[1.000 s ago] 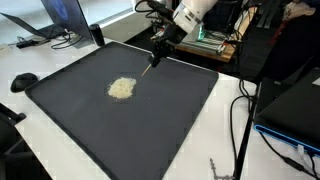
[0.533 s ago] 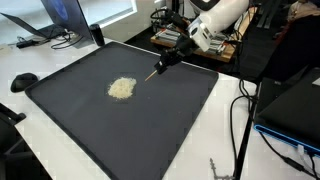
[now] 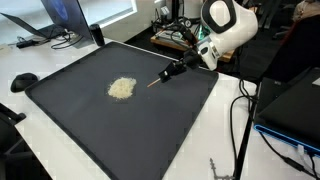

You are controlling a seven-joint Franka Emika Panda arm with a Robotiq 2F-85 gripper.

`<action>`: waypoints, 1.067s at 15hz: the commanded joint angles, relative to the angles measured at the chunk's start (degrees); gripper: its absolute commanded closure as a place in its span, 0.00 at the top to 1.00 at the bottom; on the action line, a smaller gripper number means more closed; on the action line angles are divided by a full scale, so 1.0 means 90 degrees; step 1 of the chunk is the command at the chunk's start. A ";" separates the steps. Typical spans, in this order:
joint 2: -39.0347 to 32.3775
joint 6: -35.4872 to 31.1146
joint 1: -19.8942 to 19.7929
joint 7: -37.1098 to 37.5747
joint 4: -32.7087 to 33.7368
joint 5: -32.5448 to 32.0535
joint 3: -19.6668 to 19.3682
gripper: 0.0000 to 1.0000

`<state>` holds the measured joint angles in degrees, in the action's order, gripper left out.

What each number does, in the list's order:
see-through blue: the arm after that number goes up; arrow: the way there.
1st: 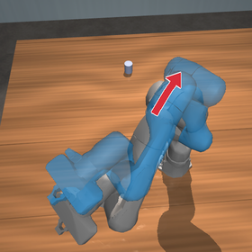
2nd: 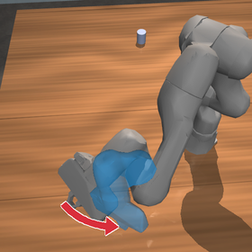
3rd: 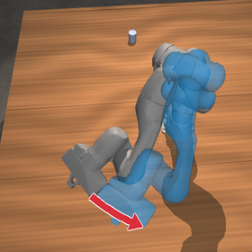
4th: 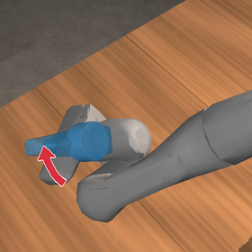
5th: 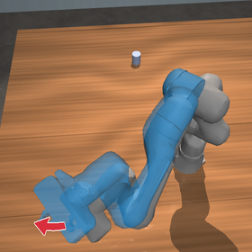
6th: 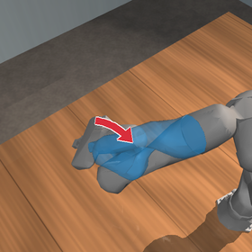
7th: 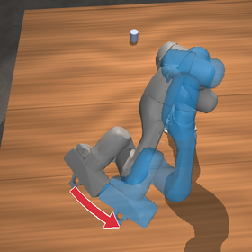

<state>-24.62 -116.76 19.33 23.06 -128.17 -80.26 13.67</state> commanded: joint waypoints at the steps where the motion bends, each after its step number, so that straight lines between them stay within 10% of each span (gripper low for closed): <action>1: -0.0468 0.0535 0.0193 0.0238 0.0364 -0.0202 0.0065 0.03; 16: -0.0232 0.1075 0.0029 -0.0485 0.0808 0.0926 0.0255 0.03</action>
<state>-29.04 -107.27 21.07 21.86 -120.98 -75.40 15.06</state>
